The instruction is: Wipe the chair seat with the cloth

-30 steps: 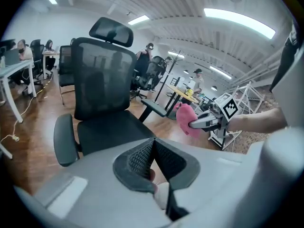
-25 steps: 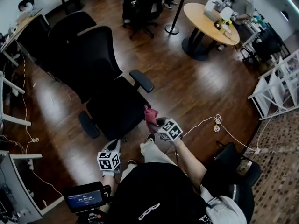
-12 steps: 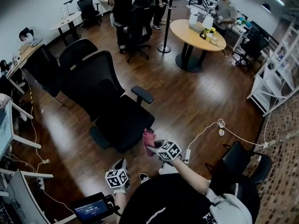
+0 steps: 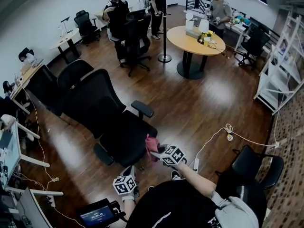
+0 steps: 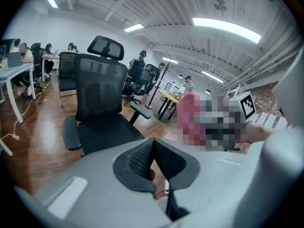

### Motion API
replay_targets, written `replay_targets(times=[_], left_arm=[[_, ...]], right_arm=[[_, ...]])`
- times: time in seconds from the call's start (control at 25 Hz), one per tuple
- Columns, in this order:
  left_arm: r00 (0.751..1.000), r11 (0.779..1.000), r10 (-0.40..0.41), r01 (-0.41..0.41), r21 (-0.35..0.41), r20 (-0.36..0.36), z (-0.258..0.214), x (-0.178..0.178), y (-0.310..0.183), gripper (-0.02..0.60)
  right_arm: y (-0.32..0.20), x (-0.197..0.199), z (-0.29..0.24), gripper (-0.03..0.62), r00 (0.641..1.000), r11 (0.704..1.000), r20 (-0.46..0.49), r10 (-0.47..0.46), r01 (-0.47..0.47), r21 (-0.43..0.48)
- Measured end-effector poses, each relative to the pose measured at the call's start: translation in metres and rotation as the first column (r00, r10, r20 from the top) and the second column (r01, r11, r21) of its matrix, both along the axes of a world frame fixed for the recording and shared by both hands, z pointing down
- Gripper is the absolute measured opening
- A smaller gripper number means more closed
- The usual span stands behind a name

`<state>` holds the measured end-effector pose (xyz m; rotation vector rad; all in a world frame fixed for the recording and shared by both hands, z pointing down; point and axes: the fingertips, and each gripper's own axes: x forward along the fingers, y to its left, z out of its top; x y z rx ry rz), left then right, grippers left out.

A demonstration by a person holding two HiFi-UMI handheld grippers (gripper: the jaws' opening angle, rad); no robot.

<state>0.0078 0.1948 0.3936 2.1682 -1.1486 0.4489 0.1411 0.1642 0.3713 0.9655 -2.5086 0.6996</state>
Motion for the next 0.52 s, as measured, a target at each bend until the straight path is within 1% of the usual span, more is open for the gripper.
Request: replay_targets(times=[0.2,0.28,0.52], left_arm=[[0.999,0.999,0.036,-0.036,0.005,0.013,-0.002,0.029,-0.009,-0.006],[0.999,0.999,0.051,-0.051,-0.002,0.004,-0.002,0.038,-0.010,-0.006],[0.997,0.997,0.077,-0.077,-0.027,-0.014,0.005,0.060,-0.011,-0.006]], right_arm=[[-0.005,0.029,0.005,0.063,0.999,0.999,0.014,0.037,-0.036,-0.010],[-0.006,0.037,0.006,0.063,0.998,0.999,0.031,0.046,-0.046,-0.012],[-0.005,0.053,0.008,0.063,0.996,0.999,0.077,0.045,-0.046,0.022]])
